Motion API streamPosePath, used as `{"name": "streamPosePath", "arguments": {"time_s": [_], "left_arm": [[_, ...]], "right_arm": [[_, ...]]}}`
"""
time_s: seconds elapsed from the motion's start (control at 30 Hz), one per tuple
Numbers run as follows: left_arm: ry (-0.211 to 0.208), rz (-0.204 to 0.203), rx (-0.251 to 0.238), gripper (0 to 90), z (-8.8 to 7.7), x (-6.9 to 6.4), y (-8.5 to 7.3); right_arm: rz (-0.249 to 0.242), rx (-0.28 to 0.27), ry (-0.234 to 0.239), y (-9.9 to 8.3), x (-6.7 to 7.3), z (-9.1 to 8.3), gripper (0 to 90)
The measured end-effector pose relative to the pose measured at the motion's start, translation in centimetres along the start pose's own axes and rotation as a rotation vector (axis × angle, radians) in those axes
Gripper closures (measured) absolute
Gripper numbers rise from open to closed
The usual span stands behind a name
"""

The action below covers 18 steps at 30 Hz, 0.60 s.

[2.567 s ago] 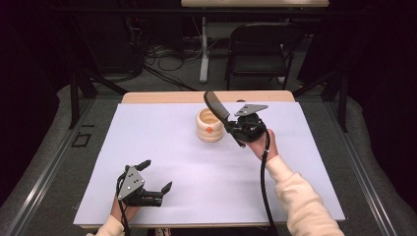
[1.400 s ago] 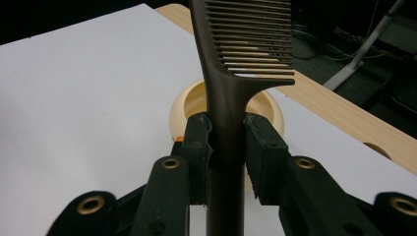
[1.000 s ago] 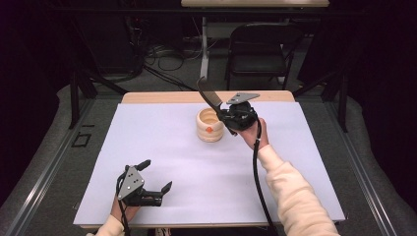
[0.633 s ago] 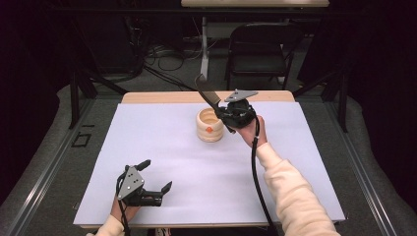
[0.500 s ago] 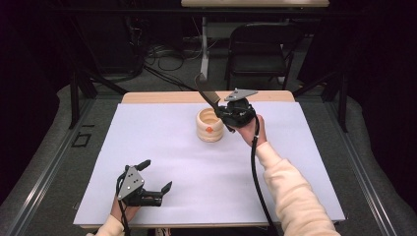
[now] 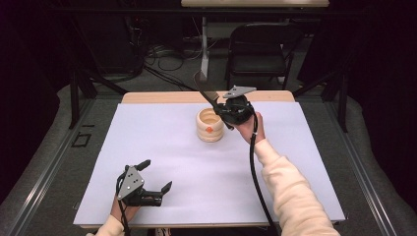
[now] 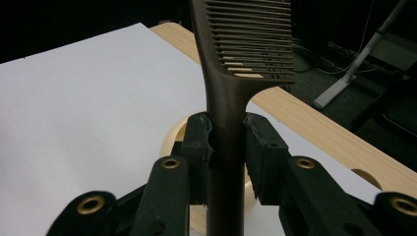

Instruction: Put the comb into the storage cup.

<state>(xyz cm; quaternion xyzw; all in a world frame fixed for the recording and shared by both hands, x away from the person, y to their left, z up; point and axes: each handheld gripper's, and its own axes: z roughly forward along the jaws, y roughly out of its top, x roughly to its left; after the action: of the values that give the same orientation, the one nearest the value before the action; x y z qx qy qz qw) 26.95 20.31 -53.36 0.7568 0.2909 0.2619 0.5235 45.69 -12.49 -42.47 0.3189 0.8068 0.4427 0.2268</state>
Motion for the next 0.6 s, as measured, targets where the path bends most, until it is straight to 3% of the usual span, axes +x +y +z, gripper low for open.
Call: {"name": "streamPosePath", "arguments": {"time_s": [0.6], "left_arm": [[0.000,-0.002,-0.002,0.0,-0.01,0.00,0.00]], "right_arm": [[0.000,-0.026,-0.003,0.49,-0.04,0.89,72.3]]}}
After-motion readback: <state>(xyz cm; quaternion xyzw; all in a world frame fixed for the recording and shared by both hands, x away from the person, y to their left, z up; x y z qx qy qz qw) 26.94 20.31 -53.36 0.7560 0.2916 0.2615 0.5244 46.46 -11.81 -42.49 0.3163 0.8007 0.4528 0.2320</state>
